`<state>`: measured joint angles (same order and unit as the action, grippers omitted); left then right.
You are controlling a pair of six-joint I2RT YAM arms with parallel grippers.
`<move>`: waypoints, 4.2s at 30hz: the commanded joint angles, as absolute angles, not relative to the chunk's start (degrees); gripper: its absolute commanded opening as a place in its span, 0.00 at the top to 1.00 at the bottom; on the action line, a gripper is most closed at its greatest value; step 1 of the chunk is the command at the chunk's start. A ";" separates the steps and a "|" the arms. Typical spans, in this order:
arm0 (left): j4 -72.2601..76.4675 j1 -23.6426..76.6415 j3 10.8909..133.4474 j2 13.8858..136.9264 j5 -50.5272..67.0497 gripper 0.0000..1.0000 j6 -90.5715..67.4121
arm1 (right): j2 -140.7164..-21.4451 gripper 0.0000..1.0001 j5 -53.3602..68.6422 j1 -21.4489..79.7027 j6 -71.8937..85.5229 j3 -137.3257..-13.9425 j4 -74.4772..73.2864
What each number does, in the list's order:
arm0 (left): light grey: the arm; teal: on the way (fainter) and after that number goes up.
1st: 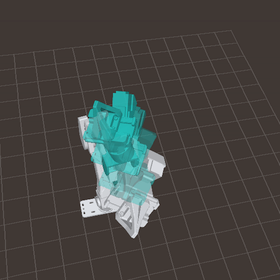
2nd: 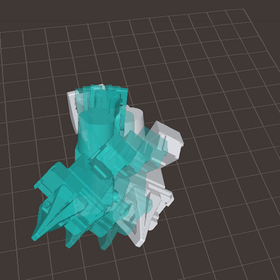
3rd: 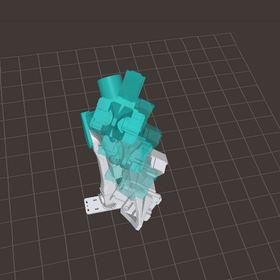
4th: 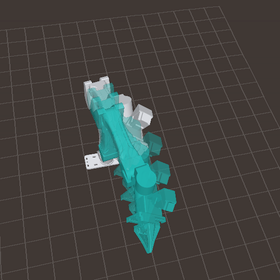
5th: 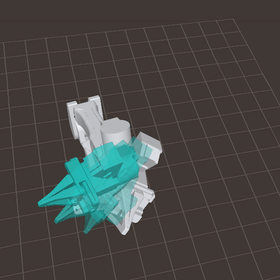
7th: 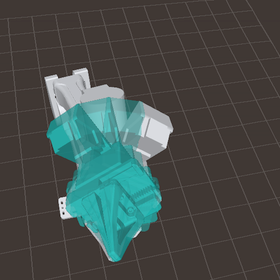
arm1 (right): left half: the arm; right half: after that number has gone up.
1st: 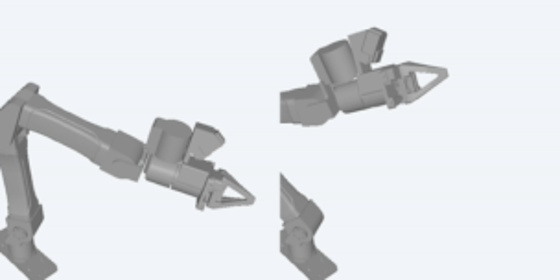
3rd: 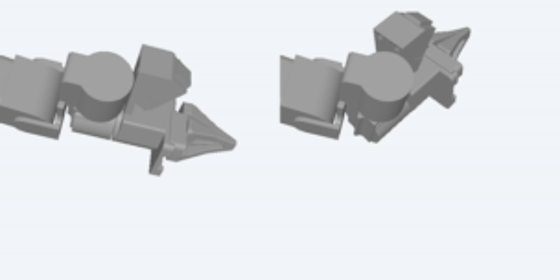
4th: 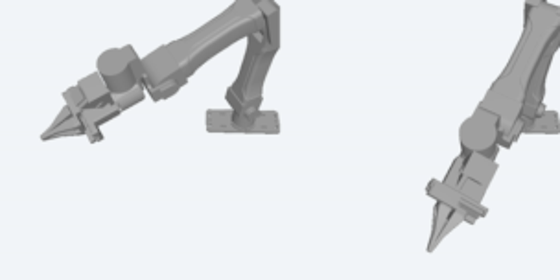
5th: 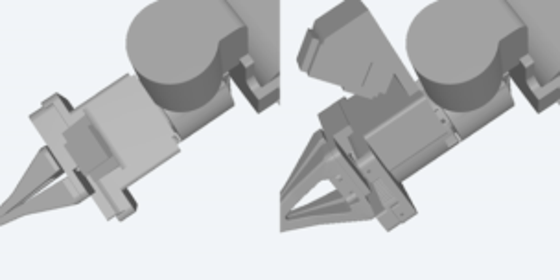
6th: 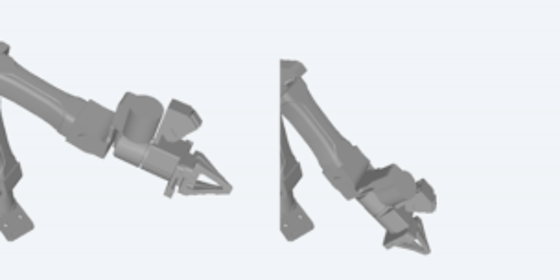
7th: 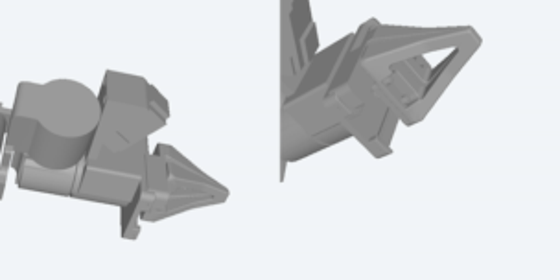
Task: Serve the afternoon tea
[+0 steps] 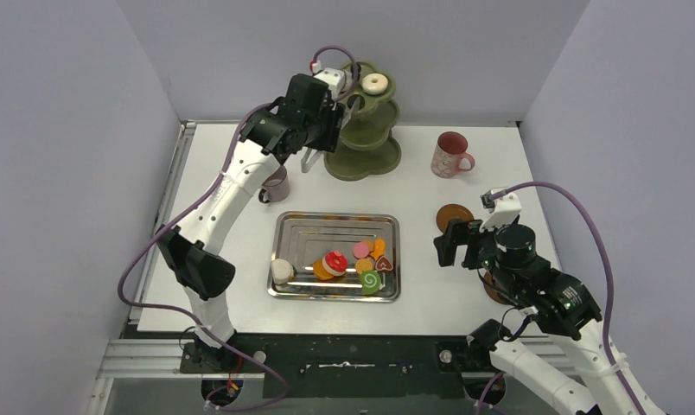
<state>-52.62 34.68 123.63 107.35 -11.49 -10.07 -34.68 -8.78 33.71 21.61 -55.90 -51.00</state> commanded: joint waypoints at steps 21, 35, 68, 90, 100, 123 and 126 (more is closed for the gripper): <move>-53.92 42.81 89.64 78.11 -3.06 0.57 -13.49 | -35.78 0.00 -13.22 33.38 21.80 -58.64 -51.67; -47.71 48.85 75.50 74.38 -0.99 0.56 -14.31 | -37.58 0.00 -15.76 33.40 27.42 -60.21 -55.37; -42.29 54.06 68.59 85.57 -2.71 0.57 -17.73 | -38.44 0.00 -12.94 33.40 26.59 -55.42 -48.86; -44.82 54.20 69.35 75.47 -8.23 0.70 -22.95 | -38.10 0.00 -12.64 33.40 25.84 -55.02 -48.52; -43.77 52.62 69.05 71.26 -12.83 0.70 -24.47 | -37.70 0.00 -12.13 33.38 26.09 -55.28 -48.42; -46.60 44.86 72.30 71.55 -2.70 0.71 -21.97 | -36.10 0.00 -12.15 33.39 25.29 -54.84 -48.29; -46.16 46.77 70.12 73.46 -2.64 0.71 -22.57 | -36.29 0.00 -11.88 33.39 25.39 -54.63 -47.88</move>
<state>-47.75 44.62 71.57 72.20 -5.43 -21.89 -36.51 -11.92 33.71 26.13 -54.85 -50.98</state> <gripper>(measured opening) 0.387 0.999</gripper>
